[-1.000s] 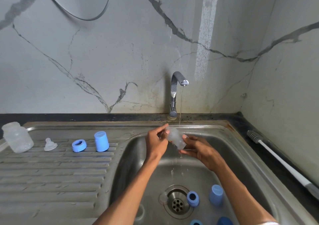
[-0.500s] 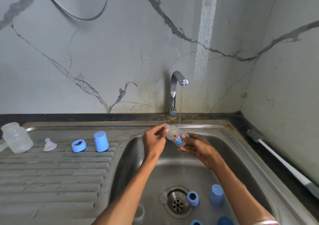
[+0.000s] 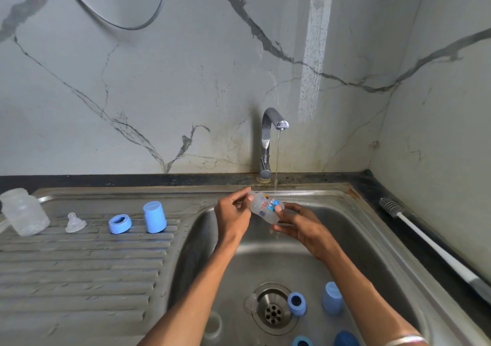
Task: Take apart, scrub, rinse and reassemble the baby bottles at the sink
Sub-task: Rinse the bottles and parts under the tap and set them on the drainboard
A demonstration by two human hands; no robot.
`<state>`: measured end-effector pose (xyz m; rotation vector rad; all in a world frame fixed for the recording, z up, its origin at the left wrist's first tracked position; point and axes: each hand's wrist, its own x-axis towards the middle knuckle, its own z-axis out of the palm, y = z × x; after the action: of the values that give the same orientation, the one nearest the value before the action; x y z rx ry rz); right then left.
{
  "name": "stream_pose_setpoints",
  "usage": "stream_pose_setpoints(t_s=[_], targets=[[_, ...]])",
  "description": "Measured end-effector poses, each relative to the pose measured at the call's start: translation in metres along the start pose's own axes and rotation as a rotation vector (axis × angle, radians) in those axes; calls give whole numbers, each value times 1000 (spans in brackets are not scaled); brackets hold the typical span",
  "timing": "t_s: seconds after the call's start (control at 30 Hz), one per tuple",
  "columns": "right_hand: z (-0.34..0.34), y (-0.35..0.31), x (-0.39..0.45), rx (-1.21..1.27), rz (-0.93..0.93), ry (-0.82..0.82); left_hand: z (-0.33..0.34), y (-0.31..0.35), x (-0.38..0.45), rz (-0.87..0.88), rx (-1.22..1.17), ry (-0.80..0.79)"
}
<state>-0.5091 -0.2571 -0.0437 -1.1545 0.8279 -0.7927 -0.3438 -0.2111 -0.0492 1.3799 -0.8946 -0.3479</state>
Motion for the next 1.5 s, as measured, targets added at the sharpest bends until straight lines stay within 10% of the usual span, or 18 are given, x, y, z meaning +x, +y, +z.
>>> stream_pose_setpoints(t_s=[0.27,0.87,1.5], targets=[[5,3,1,59,-23,6,0,0,0,21,52,10],[8,3,5,-350,-334,132,16,10,-34,-705,-318,-371],[4,5,8,-274,-278,137,5,25,-23,-643,-763,-266]])
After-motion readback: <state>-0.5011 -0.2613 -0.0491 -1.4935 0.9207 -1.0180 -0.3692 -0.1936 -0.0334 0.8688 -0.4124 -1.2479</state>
